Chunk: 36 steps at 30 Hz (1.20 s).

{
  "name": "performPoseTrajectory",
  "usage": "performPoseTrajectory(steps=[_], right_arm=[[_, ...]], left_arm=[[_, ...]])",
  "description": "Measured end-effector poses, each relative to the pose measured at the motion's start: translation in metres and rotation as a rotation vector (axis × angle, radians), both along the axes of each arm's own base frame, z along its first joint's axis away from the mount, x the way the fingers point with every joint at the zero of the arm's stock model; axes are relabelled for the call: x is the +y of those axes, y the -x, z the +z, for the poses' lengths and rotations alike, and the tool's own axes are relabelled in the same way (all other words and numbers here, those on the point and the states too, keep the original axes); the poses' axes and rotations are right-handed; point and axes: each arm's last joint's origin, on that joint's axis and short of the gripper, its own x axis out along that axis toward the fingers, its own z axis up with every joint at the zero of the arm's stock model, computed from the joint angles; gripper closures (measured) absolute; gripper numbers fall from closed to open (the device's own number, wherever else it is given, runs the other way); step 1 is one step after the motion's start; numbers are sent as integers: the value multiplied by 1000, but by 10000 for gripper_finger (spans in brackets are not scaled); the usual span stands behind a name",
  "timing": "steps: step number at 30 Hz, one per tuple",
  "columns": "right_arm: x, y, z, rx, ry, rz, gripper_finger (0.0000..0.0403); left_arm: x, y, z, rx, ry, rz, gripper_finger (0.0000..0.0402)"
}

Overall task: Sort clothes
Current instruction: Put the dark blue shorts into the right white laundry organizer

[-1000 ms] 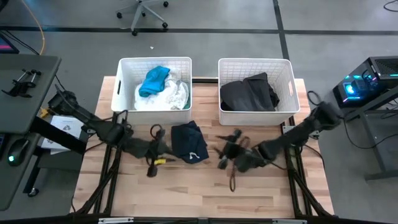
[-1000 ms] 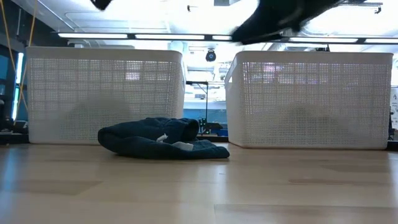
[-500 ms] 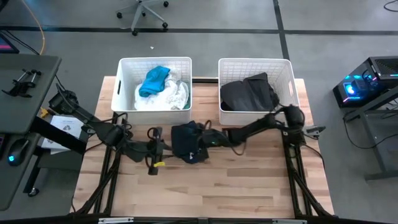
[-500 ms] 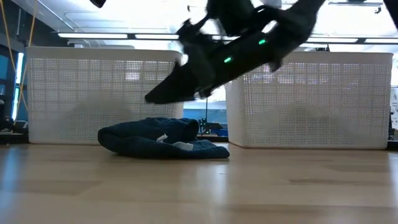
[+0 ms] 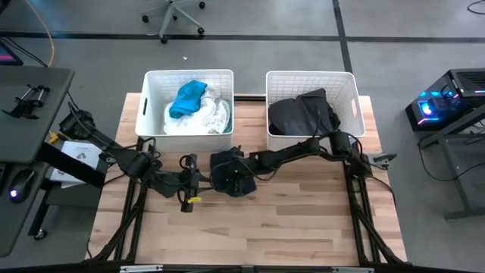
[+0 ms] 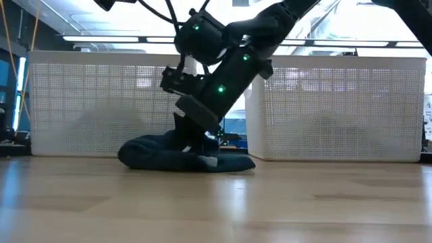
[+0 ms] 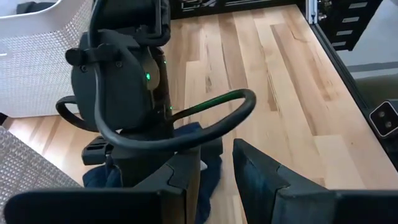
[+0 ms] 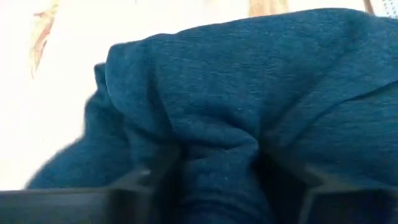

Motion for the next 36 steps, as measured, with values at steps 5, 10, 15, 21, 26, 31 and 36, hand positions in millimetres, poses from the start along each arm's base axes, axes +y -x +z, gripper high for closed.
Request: performPoseTrajectory(steps=[5,10,15,21,26,31,36], right_arm=[[12,10,17,57,-19,37,367],[32,31,49,114,62,40,369],[55,58,105,65,271,2,388],[50,100,180,-51,502,-118,385],[19,147,251,-199,655,-295,391],[-36,196,294,-251,666,-544,388],[-98,236,293,-78,543,-771,386]], left_arm=[[0,0,0,1,1,-2,319],[0,0,0,6,1,2,319],[-1,-1,-3,17,-4,5,319],[-3,-5,-9,38,-28,3,319],[-4,-7,-12,51,-37,4,319],[-5,-8,-14,56,-41,4,319],[-5,-8,-14,57,-42,4,319]])
